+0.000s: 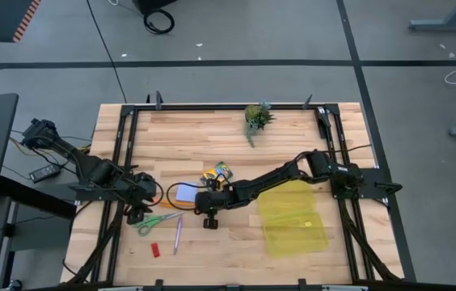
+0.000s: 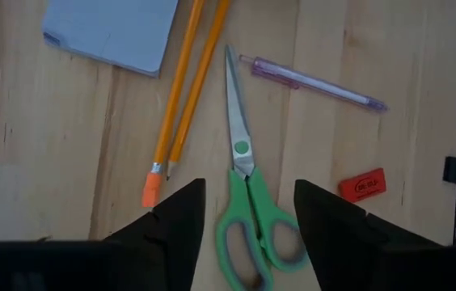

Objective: Pack school essentials
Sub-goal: Put the top orange pencil into the yellow supply box

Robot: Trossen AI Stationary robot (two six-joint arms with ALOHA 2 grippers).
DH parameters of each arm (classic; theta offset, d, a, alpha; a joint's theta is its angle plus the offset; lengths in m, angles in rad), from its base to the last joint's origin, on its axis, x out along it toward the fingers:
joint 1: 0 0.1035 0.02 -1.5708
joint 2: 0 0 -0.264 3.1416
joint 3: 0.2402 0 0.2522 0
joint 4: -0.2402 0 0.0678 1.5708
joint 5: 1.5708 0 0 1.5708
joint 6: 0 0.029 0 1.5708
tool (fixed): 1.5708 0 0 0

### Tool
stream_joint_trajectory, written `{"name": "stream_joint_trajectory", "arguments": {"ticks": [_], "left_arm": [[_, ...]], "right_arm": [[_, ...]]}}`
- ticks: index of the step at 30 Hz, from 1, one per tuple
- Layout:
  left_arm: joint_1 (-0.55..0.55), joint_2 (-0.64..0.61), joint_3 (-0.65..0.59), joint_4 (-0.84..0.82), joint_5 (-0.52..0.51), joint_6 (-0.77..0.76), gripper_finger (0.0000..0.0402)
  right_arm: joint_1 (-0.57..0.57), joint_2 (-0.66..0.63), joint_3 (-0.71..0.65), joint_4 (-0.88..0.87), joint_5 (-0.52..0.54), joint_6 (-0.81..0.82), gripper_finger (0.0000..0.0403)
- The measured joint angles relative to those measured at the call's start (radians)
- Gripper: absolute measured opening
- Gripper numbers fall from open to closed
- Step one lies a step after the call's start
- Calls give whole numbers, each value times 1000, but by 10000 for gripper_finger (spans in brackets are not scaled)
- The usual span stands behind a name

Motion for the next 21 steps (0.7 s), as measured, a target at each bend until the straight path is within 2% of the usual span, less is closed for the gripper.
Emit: {"name": "stream_joint_trajectory", "arguments": {"ticks": [11, 21], "left_arm": [[0, -1, 0, -2, 0, 7, 273], [0, 12, -1, 3, -4, 38, 282]], "right_arm": [[-14, -49, 3, -98, -11, -53, 25], [-18, -115, 6, -131, -8, -80, 25]]}}
